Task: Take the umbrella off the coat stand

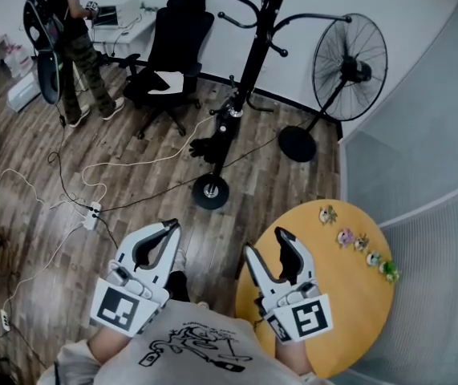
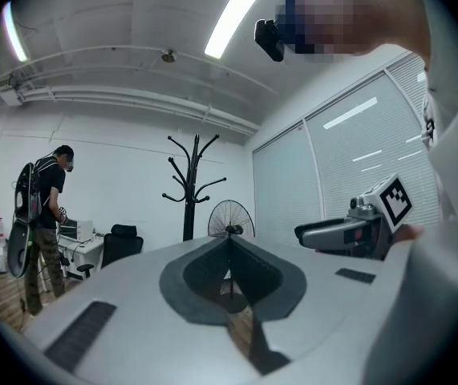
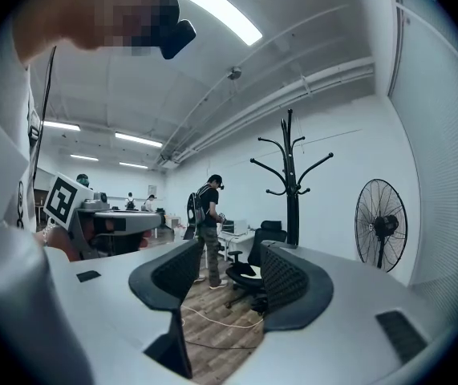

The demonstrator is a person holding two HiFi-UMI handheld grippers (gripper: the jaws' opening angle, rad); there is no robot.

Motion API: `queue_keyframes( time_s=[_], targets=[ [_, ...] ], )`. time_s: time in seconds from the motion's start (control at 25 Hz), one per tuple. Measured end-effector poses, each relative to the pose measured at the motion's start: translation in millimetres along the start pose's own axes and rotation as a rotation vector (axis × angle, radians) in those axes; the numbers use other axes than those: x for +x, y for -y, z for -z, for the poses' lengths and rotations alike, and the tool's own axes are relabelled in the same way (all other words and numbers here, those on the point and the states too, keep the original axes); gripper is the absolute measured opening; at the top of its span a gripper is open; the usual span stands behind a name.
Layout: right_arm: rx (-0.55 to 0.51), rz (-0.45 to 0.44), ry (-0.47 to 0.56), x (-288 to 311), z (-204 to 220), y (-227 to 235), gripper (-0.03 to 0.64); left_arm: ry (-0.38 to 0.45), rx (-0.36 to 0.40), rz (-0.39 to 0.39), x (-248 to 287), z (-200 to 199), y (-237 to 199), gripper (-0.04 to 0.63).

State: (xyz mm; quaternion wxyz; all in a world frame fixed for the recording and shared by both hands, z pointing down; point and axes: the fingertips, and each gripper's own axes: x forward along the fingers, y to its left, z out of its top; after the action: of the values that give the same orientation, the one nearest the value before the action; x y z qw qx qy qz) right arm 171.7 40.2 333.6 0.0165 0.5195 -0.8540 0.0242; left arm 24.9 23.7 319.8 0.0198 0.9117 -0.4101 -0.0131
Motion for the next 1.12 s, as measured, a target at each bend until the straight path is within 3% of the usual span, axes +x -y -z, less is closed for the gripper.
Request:
queue_keyframes(
  time_s=[1.12],
  targets=[
    [-0.025,0.027,-0.029,172,-22,11,0.253,0.014,-0.026,0.028,75,-18,-158,0.008]
  ],
)
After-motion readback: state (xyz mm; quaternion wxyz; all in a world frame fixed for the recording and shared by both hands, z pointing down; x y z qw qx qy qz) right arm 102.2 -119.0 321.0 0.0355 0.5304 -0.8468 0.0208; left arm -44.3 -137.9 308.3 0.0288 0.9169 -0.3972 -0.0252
